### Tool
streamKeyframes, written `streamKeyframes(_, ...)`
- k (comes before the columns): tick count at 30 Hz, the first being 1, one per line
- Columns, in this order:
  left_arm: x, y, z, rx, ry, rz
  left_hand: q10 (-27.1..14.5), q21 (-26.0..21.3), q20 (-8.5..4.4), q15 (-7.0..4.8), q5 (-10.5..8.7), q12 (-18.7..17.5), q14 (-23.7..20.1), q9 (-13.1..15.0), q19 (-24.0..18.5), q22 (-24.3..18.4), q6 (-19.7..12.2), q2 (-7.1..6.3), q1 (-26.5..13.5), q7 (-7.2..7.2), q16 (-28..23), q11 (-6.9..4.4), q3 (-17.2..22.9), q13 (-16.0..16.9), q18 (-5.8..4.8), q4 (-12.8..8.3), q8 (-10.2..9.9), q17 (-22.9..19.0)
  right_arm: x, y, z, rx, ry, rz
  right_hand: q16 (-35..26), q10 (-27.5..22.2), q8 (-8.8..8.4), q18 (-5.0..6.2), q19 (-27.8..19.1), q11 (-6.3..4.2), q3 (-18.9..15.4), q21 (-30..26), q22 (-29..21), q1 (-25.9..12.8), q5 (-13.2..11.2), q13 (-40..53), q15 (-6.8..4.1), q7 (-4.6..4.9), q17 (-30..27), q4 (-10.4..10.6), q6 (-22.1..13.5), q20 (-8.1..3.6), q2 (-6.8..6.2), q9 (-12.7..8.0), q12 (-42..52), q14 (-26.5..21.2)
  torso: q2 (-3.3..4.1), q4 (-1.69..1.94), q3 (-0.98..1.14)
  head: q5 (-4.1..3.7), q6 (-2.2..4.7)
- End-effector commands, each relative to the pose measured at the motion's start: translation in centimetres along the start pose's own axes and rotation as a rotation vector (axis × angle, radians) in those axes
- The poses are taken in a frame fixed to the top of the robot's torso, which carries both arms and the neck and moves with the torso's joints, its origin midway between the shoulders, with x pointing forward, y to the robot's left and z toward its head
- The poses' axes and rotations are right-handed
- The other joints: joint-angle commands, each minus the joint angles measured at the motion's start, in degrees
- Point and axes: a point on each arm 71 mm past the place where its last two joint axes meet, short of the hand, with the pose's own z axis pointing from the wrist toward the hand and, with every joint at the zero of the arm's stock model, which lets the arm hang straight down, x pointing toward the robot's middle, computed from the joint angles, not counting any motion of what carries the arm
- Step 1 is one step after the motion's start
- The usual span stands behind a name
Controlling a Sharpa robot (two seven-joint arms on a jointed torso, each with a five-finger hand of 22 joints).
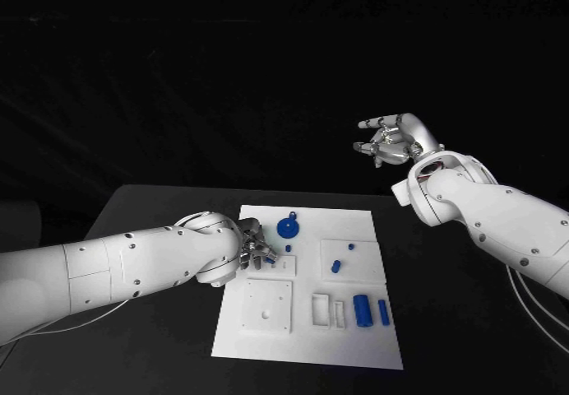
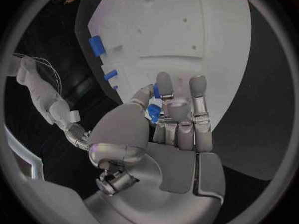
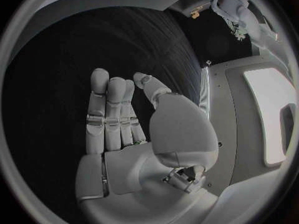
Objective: Assemble the parts on the task board
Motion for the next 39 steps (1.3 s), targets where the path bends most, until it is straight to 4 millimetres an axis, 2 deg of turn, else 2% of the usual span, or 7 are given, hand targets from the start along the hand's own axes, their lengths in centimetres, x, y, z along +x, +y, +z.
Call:
streamKeyframes(1,0.56,0.15,0.04,-0.012,0.034,0.003,2.63,0.28,0.07,-0.17,0.38,0.23,0.23,1.53,0.4,0.88,5.31,0.54,0.04,-4.75,-0.05,-0.34,3.95,-0.04,-0.92,-4.3,0.06,0.08,0.06,0.05,0.03,-0.002,0.008,-0.008,0.32,-0.48,0.0,0.51,0.81,-0.25,0.05,-0.37,0.05,-0.38,0.18,-0.08,0.04,1.11,-0.07,-0.14,1.75,0.1,-0.07,0.02,0.29,-0.27,0.02,-0.03,-0.03,0.13,-0.03)
streamKeyframes(3,0.6,0.13,0.03,-0.011,0.035,0.001,2.59,0.28,0.07,-0.17,0.4,0.23,0.23,1.54,0.41,0.88,5.29,0.56,0.03,-4.74,-0.06,-0.34,3.97,-0.04,-0.93,-4.28,0.02,0.1,0.06,0.01,0.02,0.001,0.009,-0.009,0.32,-0.49,0.0,0.51,0.82,-0.24,0.13,-0.45,0.11,-0.38,0.26,-0.1,0.05,1.11,-0.08,-0.13,1.74,0.1,-0.02,0.02,0.27,-0.3,0.01,-0.03,-0.04,0.23,0.21)
streamKeyframes(7,0.65,0.1,0.02,-0.011,0.038,0.0,2.59,0.28,0.07,-0.17,0.4,0.23,0.23,1.54,0.41,0.88,5.29,0.56,0.03,-4.74,-0.06,-0.34,3.97,-0.04,-0.93,-4.28,0.02,0.1,0.07,-0.04,0.03,0.004,0.012,-0.009,0.32,-0.49,0.0,0.51,0.82,-0.24,0.13,-0.45,0.11,-0.38,0.26,-0.1,0.05,1.11,-0.08,-0.13,1.74,0.1,-0.02,0.02,0.27,-0.3,0.0,-0.03,-0.01,0.09,0.24)
streamKeyframes(20,0.82,-0.1,0.02,-0.008,0.043,0.002,2.6,0.28,0.07,-0.16,0.4,0.22,0.21,1.65,0.39,0.88,5.28,0.49,0.06,-4.75,-0.12,-0.34,3.96,-0.04,-0.94,-4.3,0.05,0.08,0.11,-0.16,0.05,0.012,0.019,-0.01,0.34,-0.54,0.0,0.51,0.89,-0.23,0.39,-0.73,0.38,-0.47,0.48,-0.19,0.05,1.12,-0.15,-0.21,1.78,0.11,-0.1,0.03,0.26,-0.36,0.0,-0.04,0.02,0.28,0.0)
streamKeyframes(39,0.78,0.05,0.03,-0.013,0.042,0.004,2.6,0.31,0.07,-0.16,0.64,0.24,0.25,1.74,0.39,0.9,5.3,0.5,0.16,-4.75,-0.07,-0.34,4.06,-0.02,-0.94,-4.39,0.06,0.26,0.25,-0.29,0.11,0.018,0.026,-0.011,0.37,-0.54,0.01,0.51,1.0,-0.23,0.36,-1.03,0.64,-0.61,0.7,-0.23,0.06,1.12,-0.19,-0.23,1.78,0.11,-0.1,0.03,0.31,-0.37,0.02,-0.03,-0.02,0.23,0.07)
